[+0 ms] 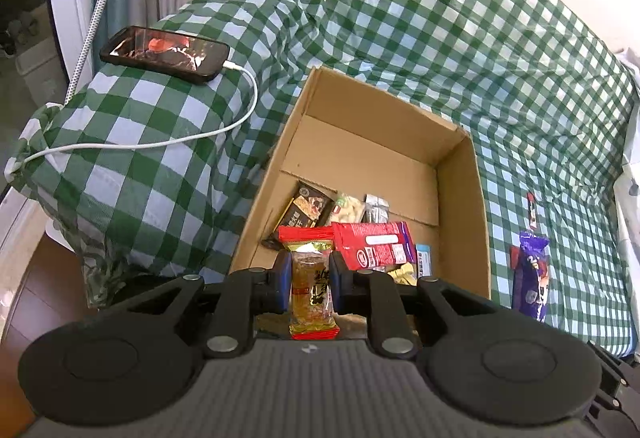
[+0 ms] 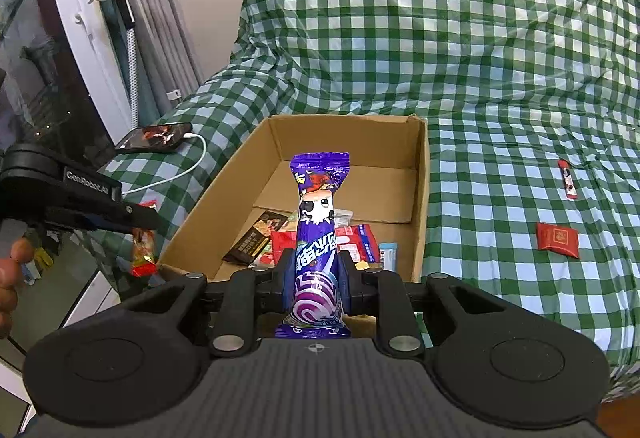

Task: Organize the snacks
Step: 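Carry the candy and lollipop pack over the cardboard box with both tools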

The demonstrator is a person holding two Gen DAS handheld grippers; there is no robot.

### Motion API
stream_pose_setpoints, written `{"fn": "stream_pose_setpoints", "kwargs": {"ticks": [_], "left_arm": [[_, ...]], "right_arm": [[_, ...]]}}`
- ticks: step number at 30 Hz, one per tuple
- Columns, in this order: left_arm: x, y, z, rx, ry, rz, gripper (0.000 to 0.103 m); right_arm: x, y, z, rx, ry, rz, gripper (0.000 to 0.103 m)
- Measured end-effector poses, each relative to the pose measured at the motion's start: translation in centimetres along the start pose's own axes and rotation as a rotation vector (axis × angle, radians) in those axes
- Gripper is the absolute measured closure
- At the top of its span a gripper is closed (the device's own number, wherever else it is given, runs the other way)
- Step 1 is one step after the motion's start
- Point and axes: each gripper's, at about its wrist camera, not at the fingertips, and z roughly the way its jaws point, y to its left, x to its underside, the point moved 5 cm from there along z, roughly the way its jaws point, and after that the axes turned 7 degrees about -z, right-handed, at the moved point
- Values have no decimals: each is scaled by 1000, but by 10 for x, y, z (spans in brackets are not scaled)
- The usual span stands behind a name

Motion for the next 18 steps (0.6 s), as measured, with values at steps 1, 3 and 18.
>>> {"fn": "stream_pose_setpoints", "kwargs": {"ticks": [1, 3, 18], "left_arm": [[-1, -1, 2, -1, 3, -1, 82], [-3, -3, 7, 0, 13, -2, 82], [-20, -20, 58, -9, 74, 29, 82]], "right_arm": [[-1, -1, 2, 1, 2, 2, 80], [-2, -2, 7, 2, 11, 5, 80], [-12, -18, 57, 5, 75, 29, 80]]}}
